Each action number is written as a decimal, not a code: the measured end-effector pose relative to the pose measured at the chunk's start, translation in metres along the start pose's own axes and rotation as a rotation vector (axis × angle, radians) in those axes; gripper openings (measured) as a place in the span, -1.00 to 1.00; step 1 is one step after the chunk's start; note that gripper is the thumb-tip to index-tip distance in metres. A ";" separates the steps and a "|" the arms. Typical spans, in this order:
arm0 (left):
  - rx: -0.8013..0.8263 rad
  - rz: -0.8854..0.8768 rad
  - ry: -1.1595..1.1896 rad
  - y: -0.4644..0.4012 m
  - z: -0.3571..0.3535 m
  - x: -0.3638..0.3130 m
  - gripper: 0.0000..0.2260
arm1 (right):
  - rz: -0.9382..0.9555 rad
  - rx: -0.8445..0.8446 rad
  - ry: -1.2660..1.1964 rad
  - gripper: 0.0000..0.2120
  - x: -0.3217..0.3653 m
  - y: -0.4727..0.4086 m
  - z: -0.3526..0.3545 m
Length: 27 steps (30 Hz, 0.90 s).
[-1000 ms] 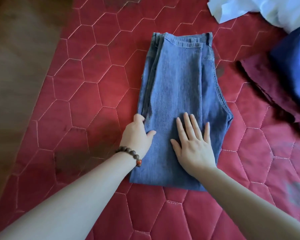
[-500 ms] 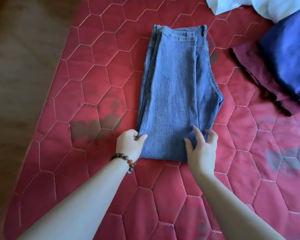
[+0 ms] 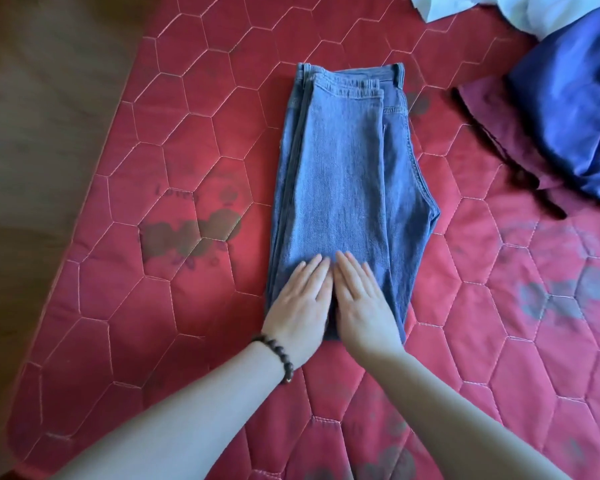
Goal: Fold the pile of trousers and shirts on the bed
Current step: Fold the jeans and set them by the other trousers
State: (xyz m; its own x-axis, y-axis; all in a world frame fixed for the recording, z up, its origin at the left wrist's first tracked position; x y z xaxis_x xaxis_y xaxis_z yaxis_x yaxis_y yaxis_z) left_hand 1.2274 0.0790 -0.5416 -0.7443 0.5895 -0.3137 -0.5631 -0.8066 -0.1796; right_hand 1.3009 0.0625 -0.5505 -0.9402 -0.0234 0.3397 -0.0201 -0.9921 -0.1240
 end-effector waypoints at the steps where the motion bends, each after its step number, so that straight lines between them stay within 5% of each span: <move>1: 0.085 0.014 -0.057 -0.006 -0.014 0.003 -0.53 | 0.014 0.063 0.011 -0.55 0.000 -0.007 -0.010; 4: 0.184 0.067 -0.117 -0.030 -0.038 0.028 -0.45 | -0.010 0.061 0.076 -0.50 -0.020 -0.036 -0.020; 20: 0.019 0.043 -0.340 -0.278 -0.053 0.111 -0.48 | -0.050 0.025 0.356 -0.45 -0.107 -0.250 -0.031; 27: -0.056 0.077 -0.217 -0.285 -0.058 0.127 -0.45 | -0.057 -0.038 0.267 -0.45 -0.120 -0.275 -0.036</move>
State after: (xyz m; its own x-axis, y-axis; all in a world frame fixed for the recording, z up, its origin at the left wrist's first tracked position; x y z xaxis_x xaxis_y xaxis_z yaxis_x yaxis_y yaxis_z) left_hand 1.3138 0.3814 -0.5847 -0.8472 0.5172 -0.1218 -0.4859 -0.8469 -0.2161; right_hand 1.4068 0.3425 -0.5902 -0.9934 0.0705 0.0900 -0.0834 -0.9854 -0.1485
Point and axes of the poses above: each hand's wrist, its own y-axis away from the middle knuckle, its own z-axis out of the back of the hand, x = y × z, the point moved 9 cm from there along -y, towards the middle knuckle, and after that the axes turned 11 degrees about -x, right-handed, at the moved point
